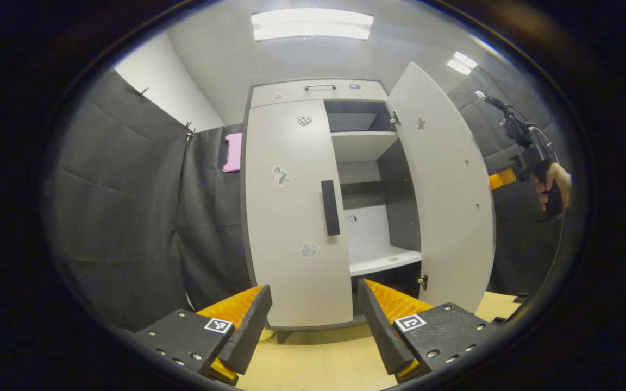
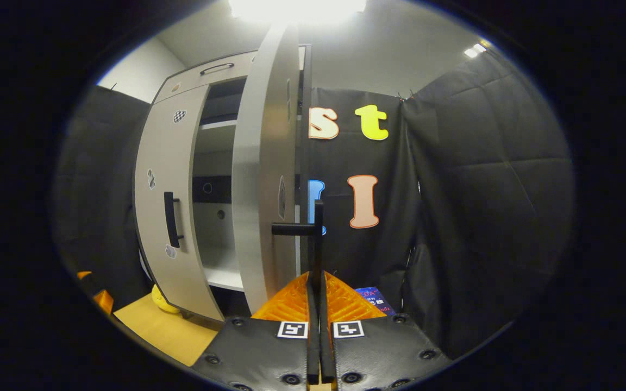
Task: Open the right door of the double-door shoe cabinet with the right hand, and open the left door with the left hand.
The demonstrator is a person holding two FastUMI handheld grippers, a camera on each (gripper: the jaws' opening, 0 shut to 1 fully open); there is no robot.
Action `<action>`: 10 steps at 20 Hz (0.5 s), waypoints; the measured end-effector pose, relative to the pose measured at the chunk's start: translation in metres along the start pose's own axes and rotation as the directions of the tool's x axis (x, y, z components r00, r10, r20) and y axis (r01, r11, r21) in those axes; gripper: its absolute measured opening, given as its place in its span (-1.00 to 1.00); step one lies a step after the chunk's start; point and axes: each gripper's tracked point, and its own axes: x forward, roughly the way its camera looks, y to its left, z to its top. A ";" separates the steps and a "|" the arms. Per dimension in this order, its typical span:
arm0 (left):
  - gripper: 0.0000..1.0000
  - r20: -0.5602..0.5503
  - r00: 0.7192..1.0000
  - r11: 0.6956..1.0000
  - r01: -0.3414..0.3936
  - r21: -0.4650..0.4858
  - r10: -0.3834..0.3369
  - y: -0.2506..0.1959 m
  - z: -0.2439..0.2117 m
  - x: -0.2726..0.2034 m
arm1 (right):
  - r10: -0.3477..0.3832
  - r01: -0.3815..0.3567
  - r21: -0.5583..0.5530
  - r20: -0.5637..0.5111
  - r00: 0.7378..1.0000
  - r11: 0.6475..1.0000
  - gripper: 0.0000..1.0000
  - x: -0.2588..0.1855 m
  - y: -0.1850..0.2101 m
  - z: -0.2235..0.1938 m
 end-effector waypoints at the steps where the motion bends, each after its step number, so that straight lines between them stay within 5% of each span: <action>1: 0.82 -0.005 1.000 1.000 0.006 -0.003 -0.006 -0.003 0.001 0.004 | 0.010 -0.011 0.016 0.021 1.000 1.000 -1.00 0.000 0.005 0.002; 5: 0.82 -0.006 1.000 1.000 0.023 -0.005 -0.023 -0.015 0.010 0.027 | -0.001 0.003 -0.035 0.060 0.998 0.999 -0.81 -0.003 -0.007 0.006; 9: 0.86 0.033 0.999 1.000 0.027 0.003 -0.027 -0.020 0.029 0.053 | -0.062 0.067 -0.073 0.064 0.996 0.995 -0.85 -0.015 -0.022 0.002; 10: 0.86 0.041 0.999 1.000 0.028 0.008 -0.029 -0.022 0.033 0.058 | -0.059 0.063 -0.065 0.058 0.997 0.996 -0.43 -0.019 -0.022 -0.002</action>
